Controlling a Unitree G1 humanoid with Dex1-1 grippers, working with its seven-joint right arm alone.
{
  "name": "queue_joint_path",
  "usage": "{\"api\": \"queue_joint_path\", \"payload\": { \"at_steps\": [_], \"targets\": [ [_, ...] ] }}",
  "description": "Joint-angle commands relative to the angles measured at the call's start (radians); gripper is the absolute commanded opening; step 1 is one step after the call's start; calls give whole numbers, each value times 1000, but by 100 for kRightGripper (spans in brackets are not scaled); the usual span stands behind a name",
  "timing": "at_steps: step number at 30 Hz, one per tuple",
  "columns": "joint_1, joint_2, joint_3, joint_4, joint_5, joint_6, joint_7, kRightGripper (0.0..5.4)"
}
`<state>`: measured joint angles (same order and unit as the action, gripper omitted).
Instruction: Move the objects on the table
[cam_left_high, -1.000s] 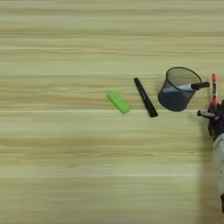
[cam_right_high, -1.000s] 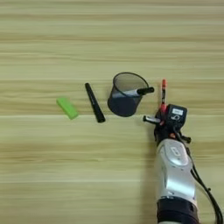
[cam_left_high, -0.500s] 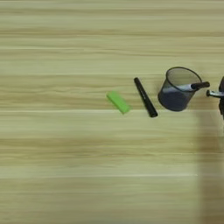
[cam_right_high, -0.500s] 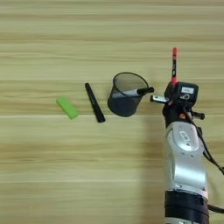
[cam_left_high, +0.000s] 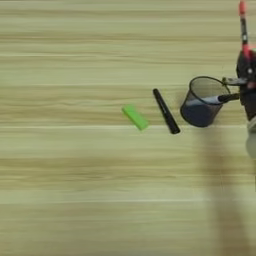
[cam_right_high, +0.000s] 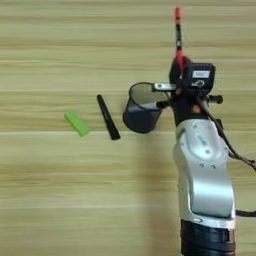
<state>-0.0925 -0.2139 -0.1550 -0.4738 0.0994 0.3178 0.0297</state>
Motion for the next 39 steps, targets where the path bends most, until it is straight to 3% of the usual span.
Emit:
{"api": "queue_joint_path", "payload": {
  "at_steps": [1, 6, 12, 27, 39],
  "targets": [
    [-32, 34, 95, -96, -17, 11, 6, 56],
    [-31, 77, 202, -108, -31, 32, 19, 56],
    [-14, 139, 293, -19, -42, 13, 28, 56],
    [3, 192, 264, 294, -65, -141, 13, 56],
    [-14, 209, 214, 458, -41, -181, 27, 56]
  ]
}}
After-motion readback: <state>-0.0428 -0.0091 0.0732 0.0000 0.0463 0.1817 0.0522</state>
